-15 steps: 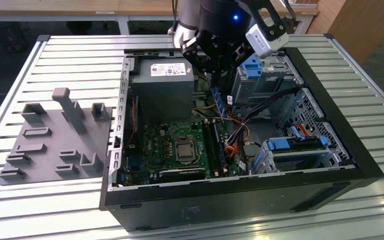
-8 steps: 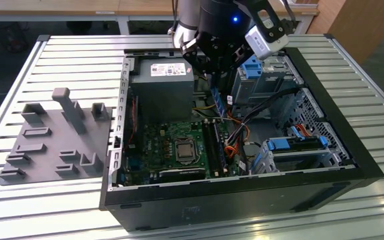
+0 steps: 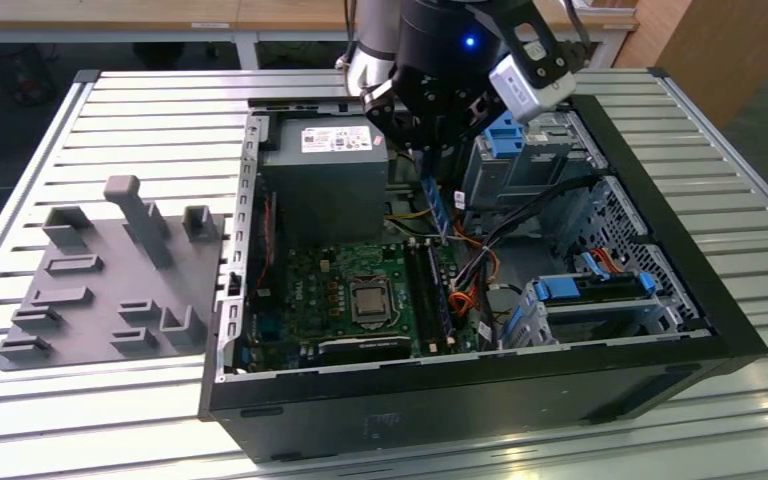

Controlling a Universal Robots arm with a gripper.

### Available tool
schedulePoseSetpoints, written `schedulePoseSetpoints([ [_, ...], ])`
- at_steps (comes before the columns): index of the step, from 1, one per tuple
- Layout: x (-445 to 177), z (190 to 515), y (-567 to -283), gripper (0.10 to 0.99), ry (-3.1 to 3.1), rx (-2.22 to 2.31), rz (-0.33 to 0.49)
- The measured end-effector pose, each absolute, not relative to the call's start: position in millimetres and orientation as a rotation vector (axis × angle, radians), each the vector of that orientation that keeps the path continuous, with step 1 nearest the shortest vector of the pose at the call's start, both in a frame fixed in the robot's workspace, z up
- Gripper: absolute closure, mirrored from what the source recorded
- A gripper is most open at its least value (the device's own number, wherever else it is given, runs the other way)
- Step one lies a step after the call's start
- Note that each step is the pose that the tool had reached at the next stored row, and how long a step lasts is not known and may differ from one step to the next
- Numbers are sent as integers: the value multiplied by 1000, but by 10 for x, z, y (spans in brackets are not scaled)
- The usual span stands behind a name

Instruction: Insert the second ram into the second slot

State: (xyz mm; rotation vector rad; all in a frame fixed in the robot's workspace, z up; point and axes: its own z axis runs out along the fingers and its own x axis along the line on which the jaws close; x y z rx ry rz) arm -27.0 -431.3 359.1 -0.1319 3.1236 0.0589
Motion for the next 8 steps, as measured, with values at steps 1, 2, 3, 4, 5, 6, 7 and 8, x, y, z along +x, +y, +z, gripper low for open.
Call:
schedulePoseSetpoints([
  [1,-270,3588,-4313,953,3124,-132,59],
  [2,-270,3585,-4313,953,3124,-132,59],
  [3,-270,3581,-4313,953,3123,-132,59],
  [4,-270,3577,-4313,953,3123,-132,59],
  [5,-270,3573,-4313,953,3123,-132,59],
  [6,-270,3569,-4313,953,3124,-132,59],
  [7,-270,3564,-4313,953,3124,-132,59],
  [8,-270,3561,-4313,953,3124,-132,59],
])
